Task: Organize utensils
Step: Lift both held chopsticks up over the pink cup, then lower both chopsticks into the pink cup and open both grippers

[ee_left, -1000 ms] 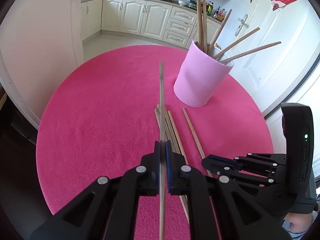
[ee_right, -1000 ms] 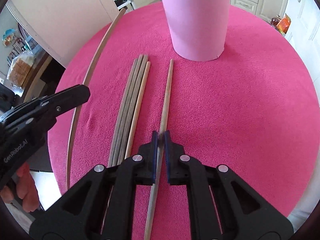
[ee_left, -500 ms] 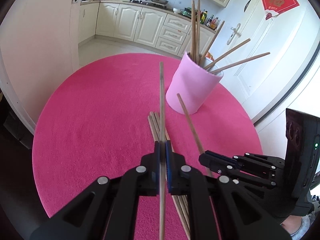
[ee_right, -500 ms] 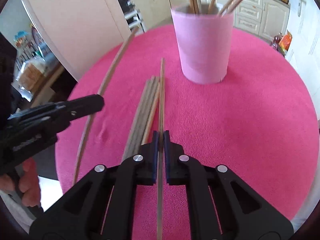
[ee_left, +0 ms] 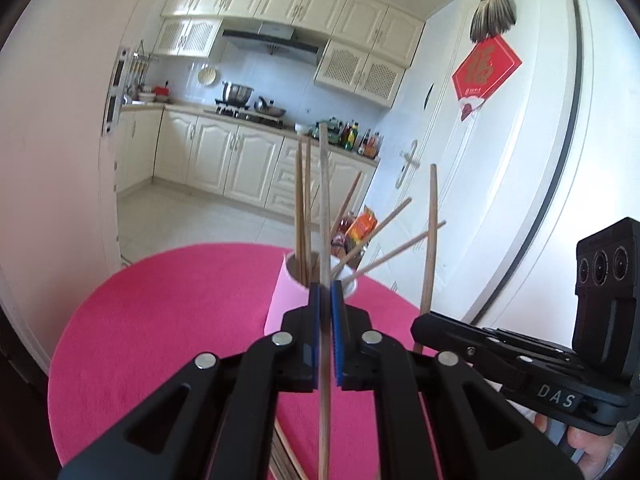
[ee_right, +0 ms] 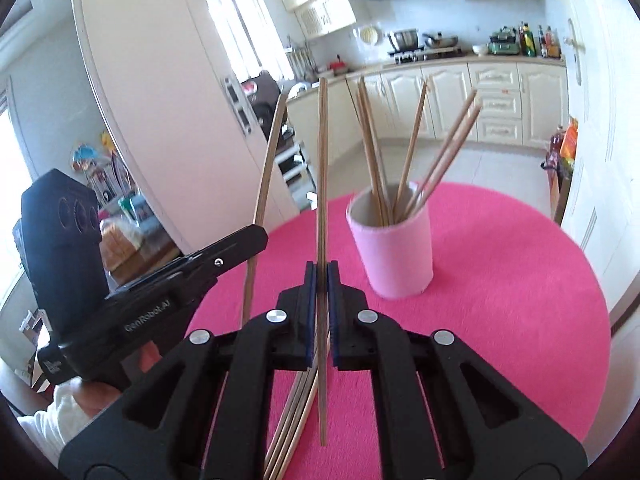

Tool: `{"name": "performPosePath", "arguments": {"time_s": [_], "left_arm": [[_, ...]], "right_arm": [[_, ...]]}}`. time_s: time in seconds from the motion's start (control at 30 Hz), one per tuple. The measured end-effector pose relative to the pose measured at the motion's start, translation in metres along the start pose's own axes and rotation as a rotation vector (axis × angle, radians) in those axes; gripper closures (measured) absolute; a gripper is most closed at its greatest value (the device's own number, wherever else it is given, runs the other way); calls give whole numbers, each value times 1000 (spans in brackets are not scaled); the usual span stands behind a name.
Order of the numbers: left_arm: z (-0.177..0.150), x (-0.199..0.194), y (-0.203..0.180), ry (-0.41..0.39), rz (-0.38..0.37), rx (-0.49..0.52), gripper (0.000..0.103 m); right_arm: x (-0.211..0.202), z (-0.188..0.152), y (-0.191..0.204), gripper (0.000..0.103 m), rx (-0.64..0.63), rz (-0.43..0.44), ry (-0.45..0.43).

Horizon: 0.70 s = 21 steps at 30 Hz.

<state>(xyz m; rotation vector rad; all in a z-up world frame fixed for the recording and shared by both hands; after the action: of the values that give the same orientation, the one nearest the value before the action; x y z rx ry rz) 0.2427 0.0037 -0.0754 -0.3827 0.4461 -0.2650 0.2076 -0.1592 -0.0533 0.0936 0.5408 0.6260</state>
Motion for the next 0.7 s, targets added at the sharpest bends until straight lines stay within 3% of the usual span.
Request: {"name": "performPosePath", "arguments": {"time_s": [0.27,0.4,0.5,0.7], "left_arm": [[41,18,-30,-284,-19,63,97],[55,31,-38,-362,-2,96,97],[64,46,-41,-392,7,104,97],[69,73,-34,-413,31,123,97]], "right_arm": [[-12,45,-13,97,-33,-122,-316],[-14,58,-24,97,-27,-154,-436],[-8,65,-29,97,-41,-181,-484],[9,73,-42,97,-54,-190,-499]]}}
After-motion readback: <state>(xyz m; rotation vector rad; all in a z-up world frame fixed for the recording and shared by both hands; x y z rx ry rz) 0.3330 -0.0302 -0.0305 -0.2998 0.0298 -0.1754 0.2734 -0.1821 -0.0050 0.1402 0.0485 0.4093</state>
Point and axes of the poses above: each gripper's, at about its wrist camera, not at the fingertips, and x roughly the way its jaws point, y to its left, z to its top, the point moved 3 cm from there along x, roughly the way its jaws point, and after that the axes turned 7 degrees about -x, right-handed, at the moved point
